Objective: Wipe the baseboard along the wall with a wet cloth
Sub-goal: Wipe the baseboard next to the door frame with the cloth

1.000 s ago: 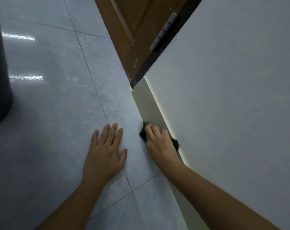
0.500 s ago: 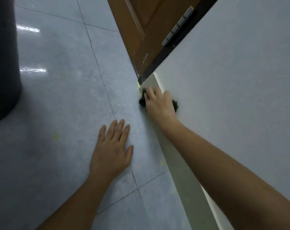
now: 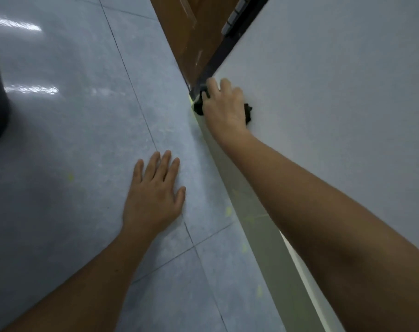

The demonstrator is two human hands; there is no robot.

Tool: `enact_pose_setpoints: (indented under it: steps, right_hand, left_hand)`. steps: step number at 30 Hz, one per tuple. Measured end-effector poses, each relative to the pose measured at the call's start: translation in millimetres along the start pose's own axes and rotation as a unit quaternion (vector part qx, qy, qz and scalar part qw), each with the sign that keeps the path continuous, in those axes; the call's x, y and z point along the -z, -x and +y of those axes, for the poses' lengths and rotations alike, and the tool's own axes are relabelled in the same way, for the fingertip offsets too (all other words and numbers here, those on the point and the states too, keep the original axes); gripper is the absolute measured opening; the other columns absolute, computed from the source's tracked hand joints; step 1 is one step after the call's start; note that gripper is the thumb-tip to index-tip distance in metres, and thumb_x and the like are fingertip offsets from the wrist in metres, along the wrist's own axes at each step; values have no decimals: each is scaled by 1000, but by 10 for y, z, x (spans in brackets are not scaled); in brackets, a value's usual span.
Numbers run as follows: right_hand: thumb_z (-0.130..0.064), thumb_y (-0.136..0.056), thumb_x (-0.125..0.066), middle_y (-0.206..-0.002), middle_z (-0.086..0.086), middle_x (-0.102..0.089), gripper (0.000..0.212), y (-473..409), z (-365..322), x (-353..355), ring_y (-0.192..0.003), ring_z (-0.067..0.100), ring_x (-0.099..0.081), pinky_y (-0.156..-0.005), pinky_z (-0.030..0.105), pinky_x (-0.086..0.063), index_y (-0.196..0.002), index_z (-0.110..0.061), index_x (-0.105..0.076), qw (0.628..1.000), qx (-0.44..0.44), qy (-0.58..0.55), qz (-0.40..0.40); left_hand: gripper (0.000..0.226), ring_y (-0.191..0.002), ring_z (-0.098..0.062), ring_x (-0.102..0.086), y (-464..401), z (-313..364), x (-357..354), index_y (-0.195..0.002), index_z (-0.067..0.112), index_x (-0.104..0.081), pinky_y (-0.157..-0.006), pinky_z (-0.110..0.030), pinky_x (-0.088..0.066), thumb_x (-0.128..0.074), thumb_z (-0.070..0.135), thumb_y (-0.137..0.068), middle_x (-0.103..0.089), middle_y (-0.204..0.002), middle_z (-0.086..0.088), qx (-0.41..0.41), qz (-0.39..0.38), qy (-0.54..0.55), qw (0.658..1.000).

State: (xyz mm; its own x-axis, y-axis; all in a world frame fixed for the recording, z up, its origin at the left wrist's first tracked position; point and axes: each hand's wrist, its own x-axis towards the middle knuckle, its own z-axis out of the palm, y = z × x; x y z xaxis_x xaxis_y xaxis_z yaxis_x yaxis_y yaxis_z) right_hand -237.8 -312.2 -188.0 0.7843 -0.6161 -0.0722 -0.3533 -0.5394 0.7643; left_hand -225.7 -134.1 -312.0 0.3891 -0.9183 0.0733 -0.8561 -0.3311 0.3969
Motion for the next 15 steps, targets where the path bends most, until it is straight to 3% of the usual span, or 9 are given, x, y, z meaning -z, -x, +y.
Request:
enact_pose_setpoints:
  steps: [2, 6, 11, 15]
  right_hand:
    - [-10, -97, -37, -132, 7, -43, 33, 198, -98, -105, -109, 27, -46, -67, 34, -28, -124, -10, -54, 1000, -4, -7, -10]
    - [-12, -87, -45, -117, 2, -54, 33, 1343, -346, -431, -87, 20, -50, -59, 32, -30, -113, -16, -65, 996, 25, -40, -76]
    - [0, -66, -72, -103, 13, -64, 36, 2787, -330, -454, -65, 29, -54, -47, 37, -43, -102, -1, -71, 978, -11, -152, -145]
    - [-2, -60, -80, -94, 13, -65, 45, 2675, -423, -419, -61, 25, -56, -42, 30, -42, -104, -1, -71, 968, -79, -192, -141]
  left_hand:
    - [67, -142, -33, -35, -1, -16, -9, -145, 9, -43, -116, -52, -18, -34, 45, -90, -39, -153, -14, -5, -3, -7, 1000]
    - [67, -143, -33, -32, 22, -7, -37, -148, 9, -39, -116, -52, -17, -33, 45, -91, -36, -155, -14, -5, -7, -10, 1000]
    - [69, -146, -32, -27, 26, -3, -37, -150, 11, -35, -117, -50, -12, -28, 46, -91, -31, -157, -13, -5, -14, -5, 1000]
    - [70, -148, -31, -22, 22, -22, -23, -152, 13, -29, -118, -50, -10, -26, 48, -92, -26, -159, -12, -1, -22, -16, 1000]
